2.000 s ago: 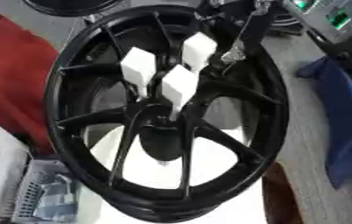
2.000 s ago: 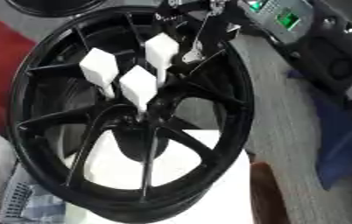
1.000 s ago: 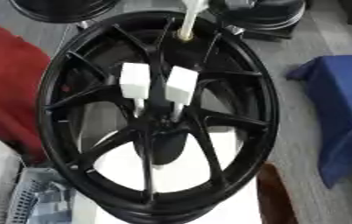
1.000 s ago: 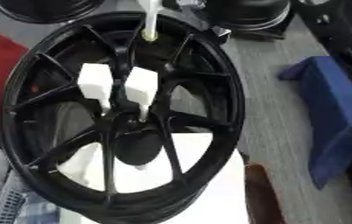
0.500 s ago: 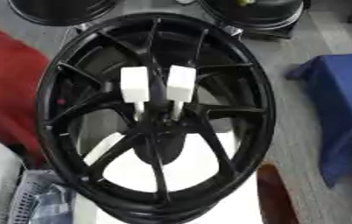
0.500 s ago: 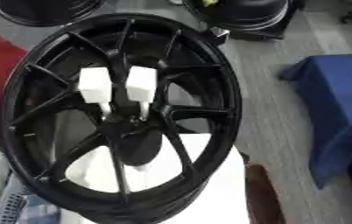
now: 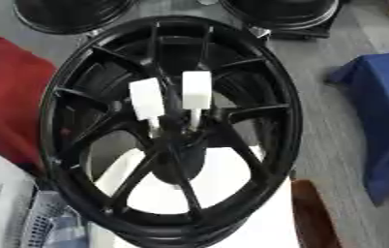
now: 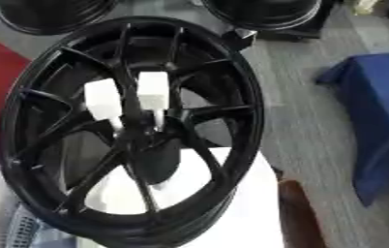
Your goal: Pull the pin out of the wheel hub.
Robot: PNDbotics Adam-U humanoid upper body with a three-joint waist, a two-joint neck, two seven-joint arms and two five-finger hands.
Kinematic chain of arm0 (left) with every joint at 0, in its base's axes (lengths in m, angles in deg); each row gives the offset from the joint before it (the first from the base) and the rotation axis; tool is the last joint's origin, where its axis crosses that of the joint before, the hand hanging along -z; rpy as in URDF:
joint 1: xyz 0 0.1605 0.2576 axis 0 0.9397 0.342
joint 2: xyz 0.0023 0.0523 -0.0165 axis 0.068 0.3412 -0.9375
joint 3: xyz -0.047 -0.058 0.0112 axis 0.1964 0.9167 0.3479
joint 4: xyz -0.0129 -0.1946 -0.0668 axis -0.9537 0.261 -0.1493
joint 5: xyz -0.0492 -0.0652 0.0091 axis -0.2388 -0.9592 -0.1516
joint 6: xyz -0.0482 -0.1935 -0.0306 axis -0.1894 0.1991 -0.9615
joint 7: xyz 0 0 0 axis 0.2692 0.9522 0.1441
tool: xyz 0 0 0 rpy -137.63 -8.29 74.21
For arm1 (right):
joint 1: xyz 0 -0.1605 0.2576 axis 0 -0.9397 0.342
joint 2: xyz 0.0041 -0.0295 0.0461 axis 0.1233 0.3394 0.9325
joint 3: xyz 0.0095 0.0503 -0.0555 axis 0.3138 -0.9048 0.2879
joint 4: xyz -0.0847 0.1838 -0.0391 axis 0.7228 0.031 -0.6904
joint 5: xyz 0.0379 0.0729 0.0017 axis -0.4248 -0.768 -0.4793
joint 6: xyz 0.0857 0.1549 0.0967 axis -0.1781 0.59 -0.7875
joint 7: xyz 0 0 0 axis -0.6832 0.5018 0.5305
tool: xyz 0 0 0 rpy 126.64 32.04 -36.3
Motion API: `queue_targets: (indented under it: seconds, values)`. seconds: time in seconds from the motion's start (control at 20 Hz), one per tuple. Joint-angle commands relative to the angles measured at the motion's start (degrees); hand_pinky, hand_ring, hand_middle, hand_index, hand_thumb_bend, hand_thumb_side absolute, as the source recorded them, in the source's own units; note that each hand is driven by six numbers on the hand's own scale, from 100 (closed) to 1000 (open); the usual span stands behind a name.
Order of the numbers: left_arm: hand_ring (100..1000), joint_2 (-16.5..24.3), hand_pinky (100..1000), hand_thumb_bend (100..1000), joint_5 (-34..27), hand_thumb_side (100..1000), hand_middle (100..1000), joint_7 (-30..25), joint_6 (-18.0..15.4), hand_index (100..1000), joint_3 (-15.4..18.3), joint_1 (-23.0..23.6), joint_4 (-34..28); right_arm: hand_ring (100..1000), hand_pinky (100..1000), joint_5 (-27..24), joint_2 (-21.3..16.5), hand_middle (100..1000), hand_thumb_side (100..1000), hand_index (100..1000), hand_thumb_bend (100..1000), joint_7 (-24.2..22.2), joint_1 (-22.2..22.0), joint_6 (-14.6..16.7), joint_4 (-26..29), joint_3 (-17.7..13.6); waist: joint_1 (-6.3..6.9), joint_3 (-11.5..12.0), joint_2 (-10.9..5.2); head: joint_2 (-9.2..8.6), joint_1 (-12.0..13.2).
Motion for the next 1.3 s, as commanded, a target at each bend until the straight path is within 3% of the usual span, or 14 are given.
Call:
queue_targets:
  seconds: [0.05,0.2,0.4,0.5,0.65,0.85,1.05,1.3]
  values:
    - [703,1.6,764,463,0.3,618,577,0.5,-0.2,730,0.8,-0.2,-0.9,813,917,8.6,4.4,800,238,862,394,2.0,-3.0,-1.3,2.9,-2.8,-0.05,-0.1,-0.85,-0.80,0.5]
    - [703,1.6,764,465,0.2,617,577,0.4,-0.2,730,0.8,-0.3,-0.8,825,928,12.1,8.9,814,235,869,400,3.0,-5.4,-2.5,4.1,-3.3,0.10,-0.1,-0.94,-0.73,0.4]
    - [703,1.5,764,468,0.2,616,577,0.4,-0.3,730,0.7,-0.4,-0.8,814,933,11.4,11.8,800,205,860,362,5.2,-6.1,-3.1,5.2,-3.4,0.10,0.0,-1.03,-0.78,0.2]
    - [703,1.5,764,469,0.2,616,577,0.3,-0.2,730,0.7,-0.4,-0.8,786,929,9.2,12.2,762,202,841,312,6.7,-5.8,-3.1,5.8,-3.3,0.06,0.1,-1.06,-0.74,0.2]
    - [703,1.5,764,469,0.2,615,577,0.3,-0.2,730,0.6,-0.4,-0.9,729,924,4.3,12.5,662,261,785,113,10.1,-4.9,-3.2,7.6,-2.7,0.01,0.2,-1.12,-0.78,0.0]
    - [703,1.4,764,468,0.2,613,577,0.2,-0.2,730,0.4,-0.6,-0.9,704,930,-3.9,12.7,632,310,769,100,12.7,-2.6,-3.1,9.9,-1.0,0.02,0.4,-1.28,-0.84,-0.4]
    - [703,1.5,763,469,0.2,612,577,-0.2,-0.2,730,0.0,-0.9,-0.9,696,936,-11.2,14.2,624,359,765,100,12.0,1.3,-2.4,11.4,1.3,0.19,0.7,-1.42,-1.07,-0.7]
    - [703,1.6,762,465,1.0,606,576,-0.7,-0.4,729,-0.8,-1.8,-0.9,698,943,-15.3,18.0,628,456,770,100,10.5,6.9,-3.2,10.5,4.0,0.56,0.9,-1.45,-1.27,-0.8]
